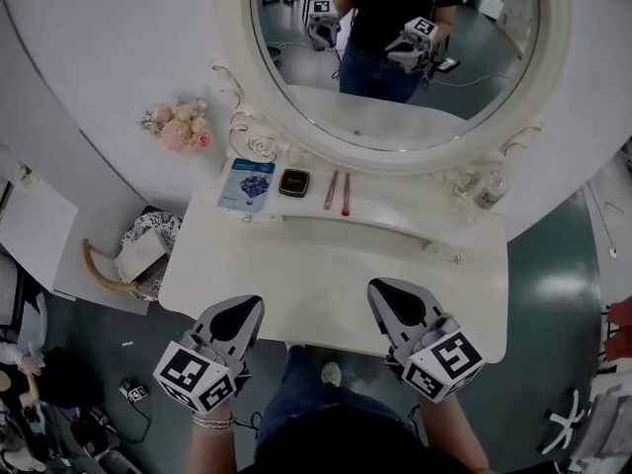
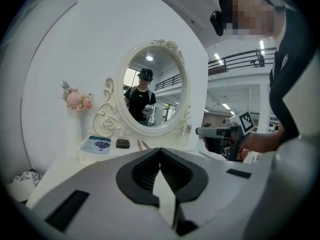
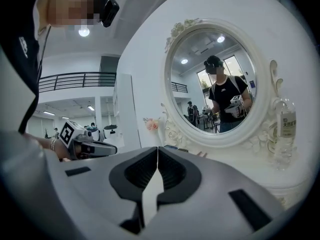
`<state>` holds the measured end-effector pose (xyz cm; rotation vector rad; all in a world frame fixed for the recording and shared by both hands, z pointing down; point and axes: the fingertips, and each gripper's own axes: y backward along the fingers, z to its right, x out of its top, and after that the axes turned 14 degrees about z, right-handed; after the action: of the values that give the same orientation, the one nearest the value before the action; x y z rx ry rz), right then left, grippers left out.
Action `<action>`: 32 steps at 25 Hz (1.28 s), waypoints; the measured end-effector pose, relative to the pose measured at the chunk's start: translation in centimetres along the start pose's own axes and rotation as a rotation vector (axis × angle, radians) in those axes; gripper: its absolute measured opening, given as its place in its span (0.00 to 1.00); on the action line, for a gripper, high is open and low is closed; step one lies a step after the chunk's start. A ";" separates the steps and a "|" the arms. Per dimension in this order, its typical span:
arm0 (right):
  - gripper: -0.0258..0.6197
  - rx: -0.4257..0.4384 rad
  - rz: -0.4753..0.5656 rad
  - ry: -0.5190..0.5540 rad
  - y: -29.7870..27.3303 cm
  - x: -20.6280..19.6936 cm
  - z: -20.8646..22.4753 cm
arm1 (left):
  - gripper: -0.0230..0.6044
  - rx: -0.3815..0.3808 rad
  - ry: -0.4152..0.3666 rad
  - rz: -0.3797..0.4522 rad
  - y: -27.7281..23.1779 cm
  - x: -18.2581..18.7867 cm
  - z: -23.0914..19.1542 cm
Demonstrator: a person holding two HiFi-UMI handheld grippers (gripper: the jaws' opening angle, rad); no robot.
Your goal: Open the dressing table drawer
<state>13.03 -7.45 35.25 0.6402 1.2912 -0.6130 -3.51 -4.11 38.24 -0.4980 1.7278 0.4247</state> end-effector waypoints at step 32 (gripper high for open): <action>0.07 0.052 -0.090 -0.017 -16.0 -3.1 -0.7 | 0.06 -0.047 0.026 -0.080 -5.9 0.1 -14.2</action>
<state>0.39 -17.70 36.77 0.6211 1.2966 -0.7262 -11.96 -16.66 40.95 -0.6070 1.7198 0.4034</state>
